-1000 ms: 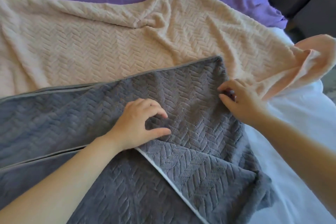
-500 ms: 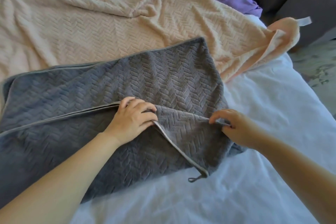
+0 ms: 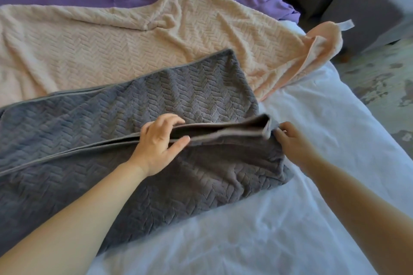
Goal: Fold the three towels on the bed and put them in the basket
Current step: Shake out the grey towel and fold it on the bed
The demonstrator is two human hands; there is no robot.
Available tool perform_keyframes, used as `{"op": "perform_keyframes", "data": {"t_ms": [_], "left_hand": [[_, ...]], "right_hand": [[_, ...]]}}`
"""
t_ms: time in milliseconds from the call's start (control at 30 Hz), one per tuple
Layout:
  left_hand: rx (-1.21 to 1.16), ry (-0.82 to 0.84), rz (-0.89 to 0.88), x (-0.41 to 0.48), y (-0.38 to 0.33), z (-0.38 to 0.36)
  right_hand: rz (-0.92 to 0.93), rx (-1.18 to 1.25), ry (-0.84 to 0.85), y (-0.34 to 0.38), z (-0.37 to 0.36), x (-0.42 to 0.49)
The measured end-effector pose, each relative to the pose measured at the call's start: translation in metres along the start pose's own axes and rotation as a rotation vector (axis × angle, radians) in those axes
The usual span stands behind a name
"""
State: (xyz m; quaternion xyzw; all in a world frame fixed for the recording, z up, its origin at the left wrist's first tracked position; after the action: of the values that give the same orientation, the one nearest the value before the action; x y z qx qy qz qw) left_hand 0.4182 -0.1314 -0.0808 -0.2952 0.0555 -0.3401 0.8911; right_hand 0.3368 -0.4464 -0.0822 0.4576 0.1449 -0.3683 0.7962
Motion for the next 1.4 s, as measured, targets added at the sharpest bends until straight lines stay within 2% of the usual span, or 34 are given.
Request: {"op": "perform_keyframes", "data": {"t_ms": [100, 167, 233, 367, 433, 533, 633, 700, 767, 833, 867, 933, 967, 1033, 1100, 1167, 1233, 1300, 1400], "left_hand": [[0.177, 0.136, -0.101, 0.0, 0.001, -0.006], [0.257, 0.182, -0.057, 0.008, 0.007, -0.01], [0.222, 0.129, 0.048, 0.018, 0.013, -0.011], [-0.006, 0.086, 0.182, 0.041, 0.029, -0.007], [-0.089, -0.05, 0.206, 0.059, 0.037, 0.013], [-0.017, -0.242, 0.158, 0.101, 0.049, 0.051], [0.134, -0.294, 0.104, 0.145, 0.065, 0.069], [0.195, -0.188, 0.14, 0.167, 0.077, 0.06], [0.306, 0.002, 0.273, 0.172, 0.09, 0.038], [0.463, 0.049, 0.375, 0.163, 0.094, 0.021], [0.507, -0.002, 0.346, 0.157, 0.089, 0.014], [0.499, -0.097, 0.157, 0.143, 0.068, -0.003], [0.475, -0.094, 0.074, 0.135, 0.058, -0.015], [0.41, 0.037, 0.054, 0.123, 0.045, -0.038], [0.36, 0.17, 0.153, 0.116, 0.045, -0.058], [0.363, 0.219, 0.197, 0.116, 0.052, -0.068], [0.377, 0.233, 0.193, 0.119, 0.056, -0.071], [0.397, 0.251, 0.175, 0.118, 0.057, -0.071], [0.421, 0.304, 0.159, 0.112, 0.053, -0.067]], "right_hand": [[-0.111, 0.01, 0.092, 0.008, -0.001, 0.016], [-0.148, 0.093, 0.198, 0.012, -0.005, 0.023], [-0.133, 0.132, 0.243, 0.019, -0.008, 0.028], [0.1, 0.0, 0.042, 0.046, -0.006, 0.039], [0.169, 0.091, -0.024, 0.065, 0.0, 0.05], [0.179, 0.274, -0.03, 0.098, 0.005, 0.074], [0.176, 0.288, -0.1, 0.129, 0.001, 0.108], [0.09, 0.256, -0.124, 0.134, -0.006, 0.134], [-0.01, 0.141, -0.052, 0.126, -0.017, 0.151], [-0.056, 0.097, 0.038, 0.108, -0.024, 0.152], [-0.074, 0.121, 0.068, 0.096, -0.023, 0.147], [-0.126, 0.181, 0.129, 0.07, -0.017, 0.131], [-0.149, 0.185, 0.175, 0.057, -0.013, 0.121], [-0.176, 0.123, 0.275, 0.034, -0.007, 0.099], [-0.185, 0.041, 0.302, 0.013, -0.007, 0.078], [-0.139, 0.023, 0.221, -0.001, -0.01, 0.064], [-0.028, 0.023, 0.038, -0.007, -0.007, 0.06], [0.08, -0.123, -0.16, -0.01, 0.004, 0.062], [0.068, -0.402, -0.248, -0.018, 0.012, 0.069]]}}
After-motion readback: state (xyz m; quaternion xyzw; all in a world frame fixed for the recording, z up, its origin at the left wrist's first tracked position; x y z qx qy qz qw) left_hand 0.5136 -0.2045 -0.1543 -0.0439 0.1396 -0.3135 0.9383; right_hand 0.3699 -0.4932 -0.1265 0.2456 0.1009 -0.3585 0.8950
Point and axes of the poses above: each hand's wrist, its own x-axis towards the middle knuckle, its own z-axis out of the back of the hand, y = z × x, the point moved 4 cm from there along x, towards the middle knuckle, and after that the axes turned 11 degrees about -z, right-handed, at the moved point
